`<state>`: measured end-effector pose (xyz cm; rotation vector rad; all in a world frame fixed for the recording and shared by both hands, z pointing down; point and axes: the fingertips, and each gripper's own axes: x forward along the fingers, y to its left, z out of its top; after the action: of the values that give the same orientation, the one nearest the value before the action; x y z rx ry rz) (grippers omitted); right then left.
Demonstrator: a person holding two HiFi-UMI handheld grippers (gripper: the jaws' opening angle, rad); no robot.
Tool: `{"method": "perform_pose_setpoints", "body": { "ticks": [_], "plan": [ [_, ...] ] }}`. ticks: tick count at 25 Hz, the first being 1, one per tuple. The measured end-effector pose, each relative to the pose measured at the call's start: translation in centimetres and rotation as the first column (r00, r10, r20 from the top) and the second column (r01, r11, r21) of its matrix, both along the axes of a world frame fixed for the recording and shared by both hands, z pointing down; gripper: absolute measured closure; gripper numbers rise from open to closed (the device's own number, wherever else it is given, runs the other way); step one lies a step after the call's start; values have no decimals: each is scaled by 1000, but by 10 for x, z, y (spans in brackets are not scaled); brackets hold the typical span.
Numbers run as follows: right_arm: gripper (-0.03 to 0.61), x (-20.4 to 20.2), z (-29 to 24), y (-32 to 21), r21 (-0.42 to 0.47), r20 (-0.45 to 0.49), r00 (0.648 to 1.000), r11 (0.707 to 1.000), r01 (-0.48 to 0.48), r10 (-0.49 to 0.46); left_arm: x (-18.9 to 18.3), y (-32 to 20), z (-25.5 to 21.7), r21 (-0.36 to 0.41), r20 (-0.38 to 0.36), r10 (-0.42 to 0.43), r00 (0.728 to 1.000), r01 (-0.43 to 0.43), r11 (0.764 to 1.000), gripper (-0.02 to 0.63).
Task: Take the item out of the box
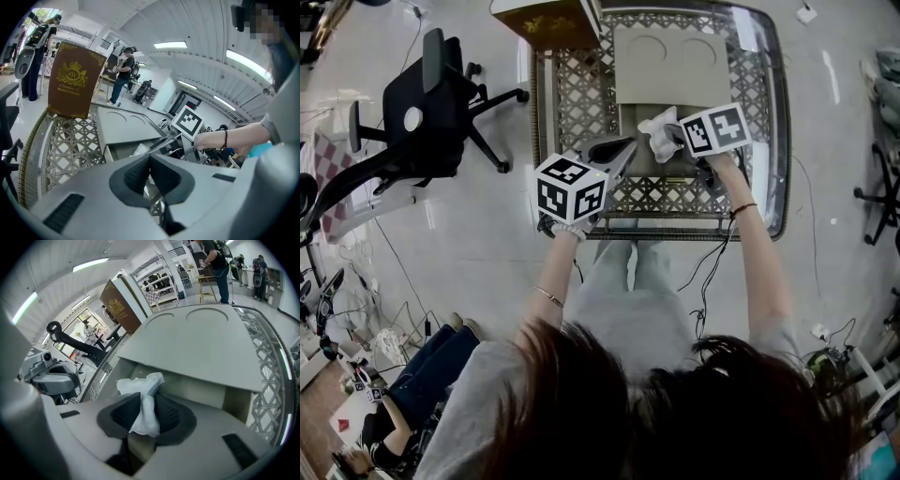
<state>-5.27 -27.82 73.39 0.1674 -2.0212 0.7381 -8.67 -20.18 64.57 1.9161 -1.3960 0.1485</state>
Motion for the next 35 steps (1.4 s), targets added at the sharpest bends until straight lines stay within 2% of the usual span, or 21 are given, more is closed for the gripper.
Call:
{"method": "perform_pose_setpoints", "body": {
  "ticks": [3,6,15,21,35],
  "plan": [
    [494,1,-1,1,-8,6,1000,1000,-4,4,0,-1,-2,2,-2,-2,1000,2,1000,595],
    [506,1,-4,1,-19,18,1000,1000,-18,19,-1,-1,-4,6,-4,-4,1000,4,1000,597],
    [509,2,-17,6,-42,64,996,998,-57,59,-1,0,-15,26,-7,-7,1000,7,1000,597],
    [509,6,-37,11,-41,107,992,997,-67,71,-3,3,-33,68,-6,-25,1000,25,997,597],
    [509,5,-135,9,78,347,932,987,-141,106,-17,7,-101,203,33,-69,997,61,977,597]
  ]
}}
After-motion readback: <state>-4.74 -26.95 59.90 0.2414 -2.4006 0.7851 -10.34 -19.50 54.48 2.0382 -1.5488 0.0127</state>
